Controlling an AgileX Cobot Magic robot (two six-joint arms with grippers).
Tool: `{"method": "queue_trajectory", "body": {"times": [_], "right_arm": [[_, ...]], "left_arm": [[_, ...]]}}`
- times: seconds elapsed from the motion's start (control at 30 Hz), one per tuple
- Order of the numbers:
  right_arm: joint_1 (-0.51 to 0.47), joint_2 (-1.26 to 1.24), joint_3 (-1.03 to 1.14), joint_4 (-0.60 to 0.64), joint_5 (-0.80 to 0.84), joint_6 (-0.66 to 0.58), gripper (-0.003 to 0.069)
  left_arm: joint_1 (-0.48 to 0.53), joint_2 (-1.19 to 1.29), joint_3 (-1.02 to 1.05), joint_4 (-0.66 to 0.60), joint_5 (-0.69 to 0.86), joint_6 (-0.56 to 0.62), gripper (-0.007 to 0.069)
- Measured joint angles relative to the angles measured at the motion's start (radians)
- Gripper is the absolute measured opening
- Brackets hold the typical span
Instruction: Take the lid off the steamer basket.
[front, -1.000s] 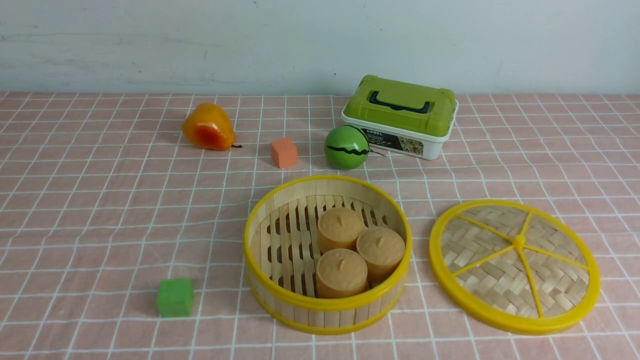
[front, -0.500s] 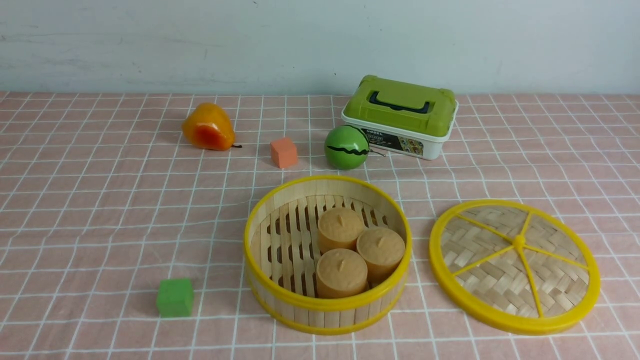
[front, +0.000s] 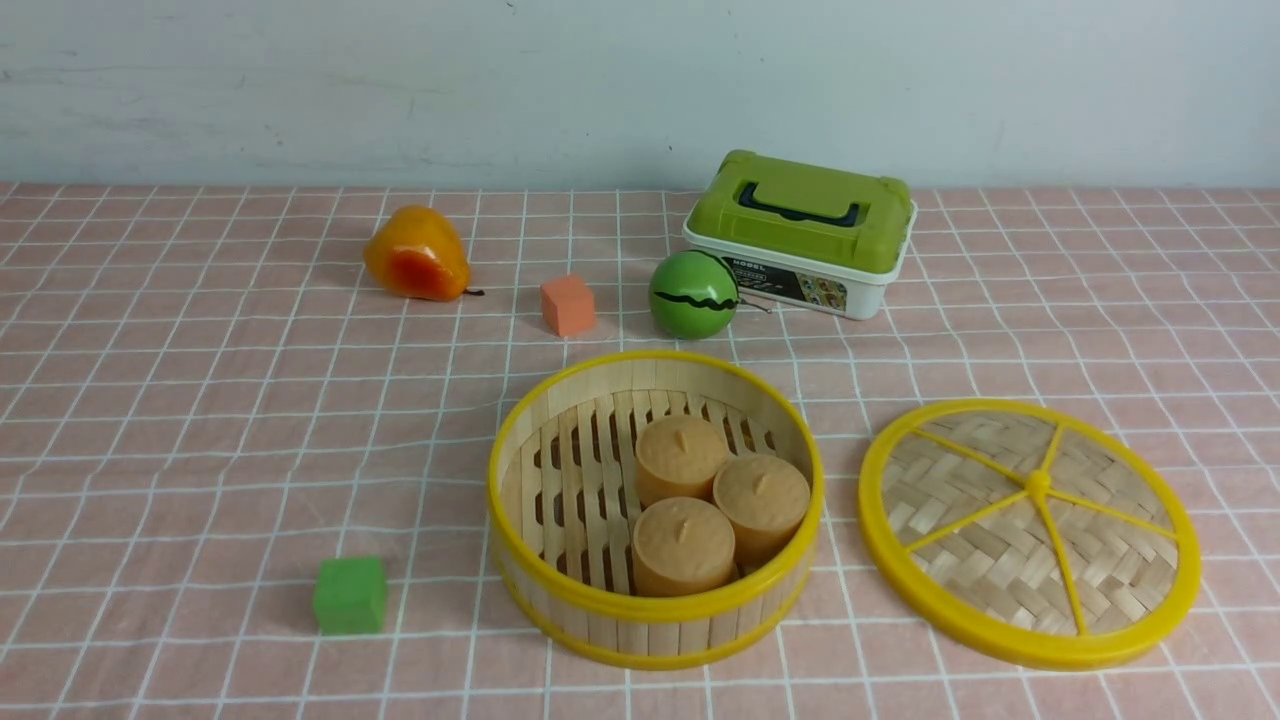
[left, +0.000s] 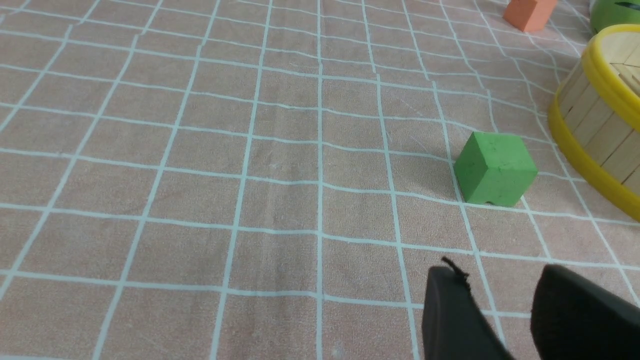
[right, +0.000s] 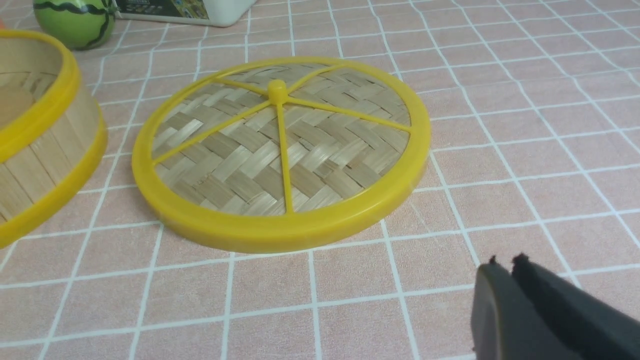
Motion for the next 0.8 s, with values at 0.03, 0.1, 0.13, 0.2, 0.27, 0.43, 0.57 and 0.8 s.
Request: {"method": "queue_trajectory", "body": {"times": [0.03, 0.1, 0.13, 0.2, 0.27, 0.43, 0.57, 0.8], "right_arm": [[0.0, 0.0, 0.0, 0.0, 0.0, 0.0, 0.0013], [0.0, 0.0, 0.0, 0.0, 0.0, 0.0, 0.0015], [0.0, 0.0, 0.0, 0.0, 0.0, 0.0, 0.0017], [0.0, 0.0, 0.0, 0.0, 0.0, 0.0, 0.0019], [0.0, 0.0, 0.0, 0.0, 0.0, 0.0, 0.0022], [0.0, 0.0, 0.0, 0.0, 0.0, 0.001, 0.0027], [0.0, 0.0, 0.0, 0.0, 0.0, 0.001, 0.0032], [0.0, 0.0, 0.0, 0.0, 0.0, 0.001, 0.0043]], "left_arm": [[0.0, 0.0, 0.0, 0.0, 0.0, 0.0, 0.0239], [0.0, 0.0, 0.0, 0.0, 0.0, 0.0, 0.0239], [0.0, 0.0, 0.0, 0.0, 0.0, 0.0, 0.0239], [0.0, 0.0, 0.0, 0.0, 0.0, 0.0, 0.0239], [0.0, 0.0, 0.0, 0.0, 0.0, 0.0, 0.0239], [0.0, 0.0, 0.0, 0.0, 0.0, 0.0, 0.0239], [0.0, 0.0, 0.0, 0.0, 0.0, 0.0, 0.0239], [0.0, 0.0, 0.0, 0.0, 0.0, 0.0, 0.0239]]}}
